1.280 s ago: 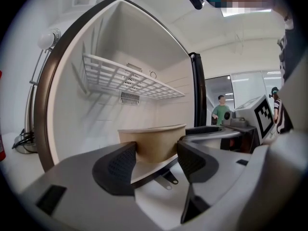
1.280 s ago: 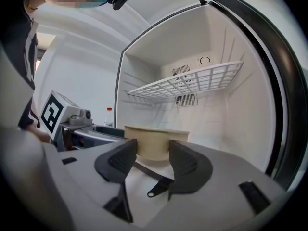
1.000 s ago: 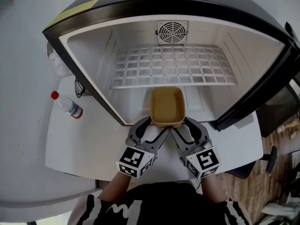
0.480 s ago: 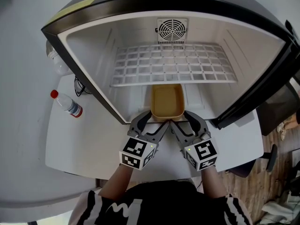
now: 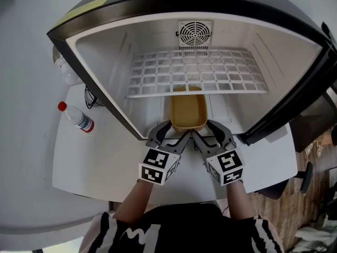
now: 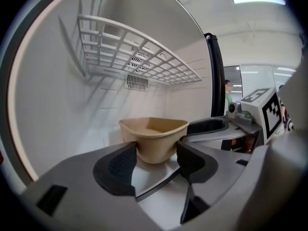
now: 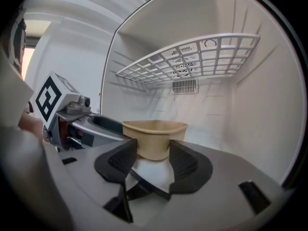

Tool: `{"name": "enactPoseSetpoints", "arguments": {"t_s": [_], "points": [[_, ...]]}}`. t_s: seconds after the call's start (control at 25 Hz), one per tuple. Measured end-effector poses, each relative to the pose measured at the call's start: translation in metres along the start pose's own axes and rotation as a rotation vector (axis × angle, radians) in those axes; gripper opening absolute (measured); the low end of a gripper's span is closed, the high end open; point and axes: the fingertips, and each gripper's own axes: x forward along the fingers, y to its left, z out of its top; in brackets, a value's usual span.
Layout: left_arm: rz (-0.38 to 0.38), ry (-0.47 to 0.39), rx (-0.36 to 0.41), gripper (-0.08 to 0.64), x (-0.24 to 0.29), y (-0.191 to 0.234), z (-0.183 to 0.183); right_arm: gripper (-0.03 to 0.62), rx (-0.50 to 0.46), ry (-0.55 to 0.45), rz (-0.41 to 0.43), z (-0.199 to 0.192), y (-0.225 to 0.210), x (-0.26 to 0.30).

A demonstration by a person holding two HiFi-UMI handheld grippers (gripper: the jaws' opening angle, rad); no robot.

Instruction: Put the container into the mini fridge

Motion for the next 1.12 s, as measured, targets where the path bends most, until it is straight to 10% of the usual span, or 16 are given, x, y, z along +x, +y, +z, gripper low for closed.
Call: {"name": "enactPoseSetpoints", "arguments": {"t_s": [1.12], "points": [[0.071, 0.044, 0.033, 0.258, 0.006, 0.015, -0.002, 0.216, -0.025, 0.044, -0.055, -0.004, -0.003, 0.018]]}}
